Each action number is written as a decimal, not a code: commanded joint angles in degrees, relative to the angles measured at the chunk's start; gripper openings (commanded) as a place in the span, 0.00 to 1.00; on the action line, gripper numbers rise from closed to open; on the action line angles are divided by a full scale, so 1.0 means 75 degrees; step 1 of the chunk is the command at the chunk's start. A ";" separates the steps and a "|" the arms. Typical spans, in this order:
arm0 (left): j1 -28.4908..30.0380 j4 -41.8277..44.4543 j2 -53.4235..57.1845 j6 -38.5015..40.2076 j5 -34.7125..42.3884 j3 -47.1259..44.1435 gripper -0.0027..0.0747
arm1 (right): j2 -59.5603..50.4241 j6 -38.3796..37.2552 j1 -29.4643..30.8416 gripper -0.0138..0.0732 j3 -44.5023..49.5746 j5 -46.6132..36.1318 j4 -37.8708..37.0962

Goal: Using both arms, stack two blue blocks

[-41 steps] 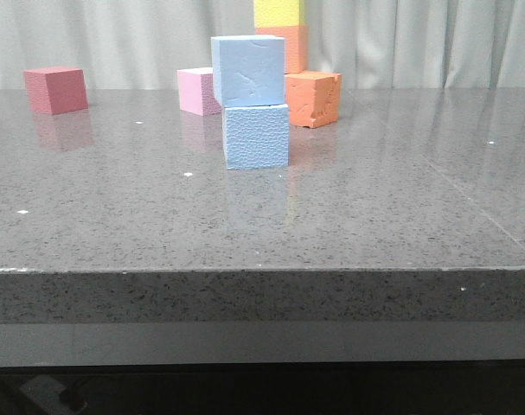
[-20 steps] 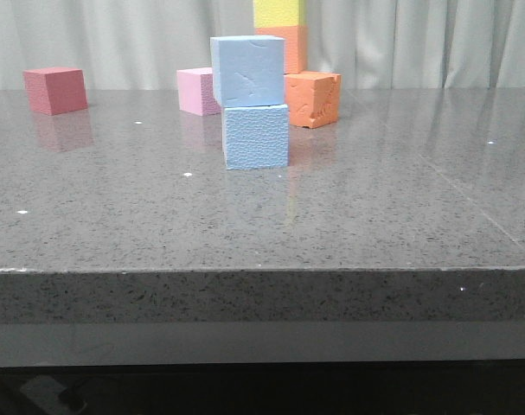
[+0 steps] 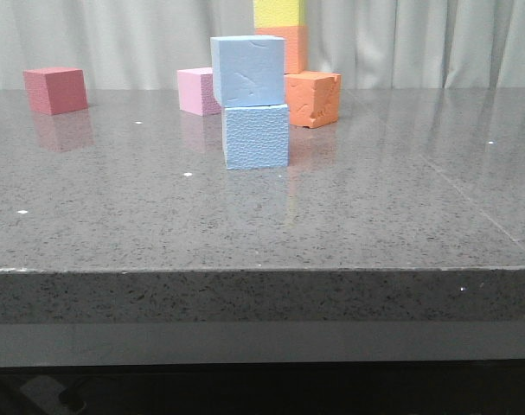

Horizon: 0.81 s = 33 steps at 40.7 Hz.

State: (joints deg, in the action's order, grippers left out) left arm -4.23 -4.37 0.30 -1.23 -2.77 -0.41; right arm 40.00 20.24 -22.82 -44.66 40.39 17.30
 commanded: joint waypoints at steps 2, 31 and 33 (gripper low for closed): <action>0.0006 0.0081 0.0136 0.0164 0.0670 -0.0014 0.01 | -0.0027 0.0052 0.0067 0.01 -0.0193 -0.0473 0.0124; 0.0006 0.0081 0.0136 0.0164 0.0670 -0.0014 0.01 | -0.0027 0.0052 0.0067 0.01 -0.0193 -0.0473 0.0124; 0.0006 0.0081 0.0136 0.0164 0.0670 -0.0014 0.01 | -0.0144 0.0052 0.0042 0.01 -0.0127 -0.0570 0.0072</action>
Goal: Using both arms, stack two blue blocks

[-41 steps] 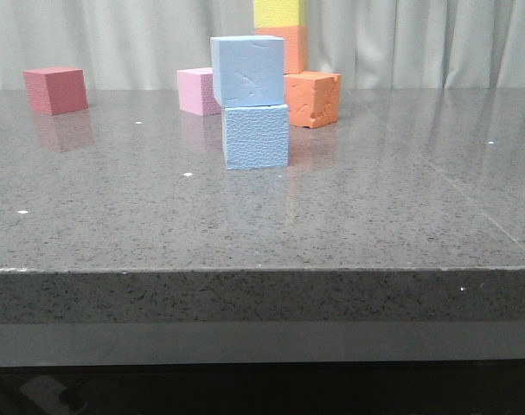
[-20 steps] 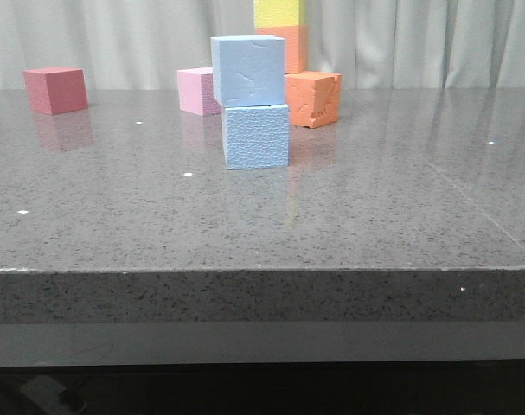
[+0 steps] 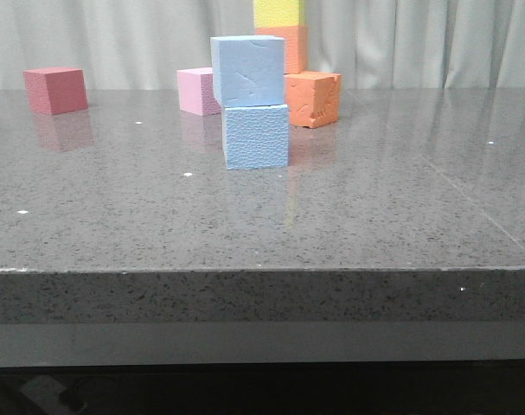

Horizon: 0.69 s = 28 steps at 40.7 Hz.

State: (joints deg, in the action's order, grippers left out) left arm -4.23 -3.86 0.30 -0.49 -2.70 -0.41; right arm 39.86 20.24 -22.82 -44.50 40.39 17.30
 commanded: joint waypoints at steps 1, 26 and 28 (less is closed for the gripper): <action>0.0006 0.0013 0.0136 0.0066 0.0660 -0.0014 0.01 | -0.0201 0.0064 0.0055 0.01 -0.0097 -0.0690 -0.0040; 0.0006 0.0013 0.0136 0.0066 0.0660 -0.0014 0.01 | -0.5393 0.0045 0.3244 0.01 0.6014 -0.6002 -0.0288; 0.0006 0.0013 0.0136 0.0066 0.0660 -0.0014 0.01 | -0.5549 0.0045 0.3244 0.01 0.6113 -0.5818 -0.0288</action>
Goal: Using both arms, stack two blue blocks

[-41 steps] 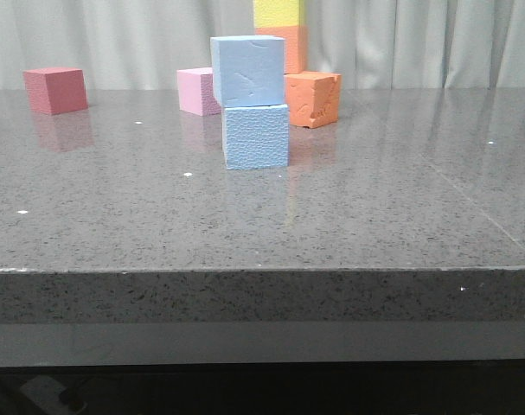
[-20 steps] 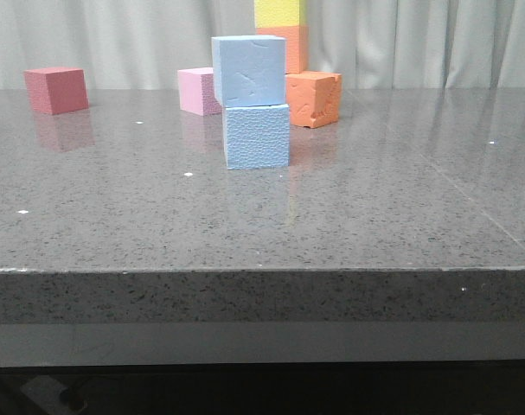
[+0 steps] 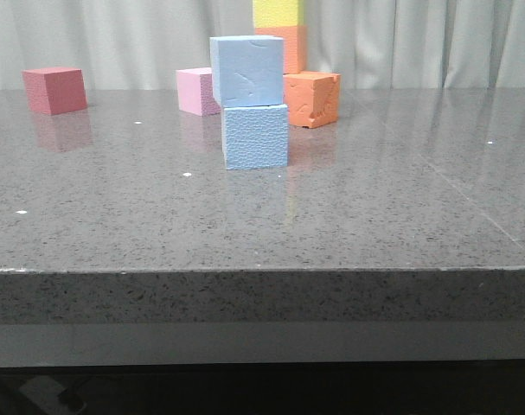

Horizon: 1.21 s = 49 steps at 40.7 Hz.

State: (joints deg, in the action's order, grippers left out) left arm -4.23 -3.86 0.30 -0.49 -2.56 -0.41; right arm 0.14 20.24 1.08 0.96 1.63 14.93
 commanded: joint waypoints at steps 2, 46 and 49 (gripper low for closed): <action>0.0006 0.0013 0.0136 0.0066 0.0641 -0.0014 0.01 | -0.0245 0.0045 0.0058 0.01 0.0033 -0.0522 0.0028; 0.0021 0.0013 0.0136 0.0066 0.0641 -0.0014 0.01 | -0.0235 -0.2280 0.0058 0.01 0.0033 -0.0569 -0.1335; 0.0021 0.0013 0.0136 0.0066 0.0641 -0.0014 0.01 | -0.0235 -0.2294 0.0058 0.01 0.0033 -0.0668 -0.1343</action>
